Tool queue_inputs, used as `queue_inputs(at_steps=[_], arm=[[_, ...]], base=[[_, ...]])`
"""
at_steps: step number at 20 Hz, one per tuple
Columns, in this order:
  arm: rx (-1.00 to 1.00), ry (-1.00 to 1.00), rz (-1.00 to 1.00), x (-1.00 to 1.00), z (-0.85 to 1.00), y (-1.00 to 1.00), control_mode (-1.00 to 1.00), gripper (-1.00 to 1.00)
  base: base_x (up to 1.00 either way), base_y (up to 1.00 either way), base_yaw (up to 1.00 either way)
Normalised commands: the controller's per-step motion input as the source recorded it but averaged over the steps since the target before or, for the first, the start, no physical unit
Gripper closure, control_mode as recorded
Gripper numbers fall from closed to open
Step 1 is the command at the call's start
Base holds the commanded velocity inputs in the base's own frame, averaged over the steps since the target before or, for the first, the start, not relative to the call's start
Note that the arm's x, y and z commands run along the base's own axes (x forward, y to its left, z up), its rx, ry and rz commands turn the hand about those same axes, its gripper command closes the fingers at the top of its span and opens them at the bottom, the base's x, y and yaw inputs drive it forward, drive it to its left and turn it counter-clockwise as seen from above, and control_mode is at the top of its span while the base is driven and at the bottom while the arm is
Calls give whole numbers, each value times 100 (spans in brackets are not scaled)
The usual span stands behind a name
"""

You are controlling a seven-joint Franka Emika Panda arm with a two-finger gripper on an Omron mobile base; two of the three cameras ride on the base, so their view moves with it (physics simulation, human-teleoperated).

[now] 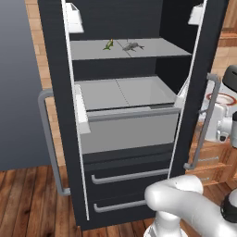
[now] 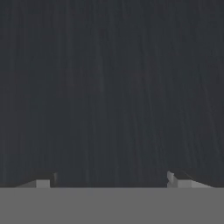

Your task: Place the fish on the counter behind the older fish on the same shelf of the fridge to maintain FIFO order. Close the fridge door when finished.

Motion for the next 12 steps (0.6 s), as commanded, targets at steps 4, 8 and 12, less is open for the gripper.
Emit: queue_inputs(at_steps=[4, 8, 12], arm=[[0, -1, 0, 55, 2, 62, -100, -100], [0, -2, -1, 46, 0, 54, -100, -100], [0, -1, -16, 49, 0, 53, -100, -100]], base=[[0, 0, 0], [0, 0, 0], [0, 0, 0]])
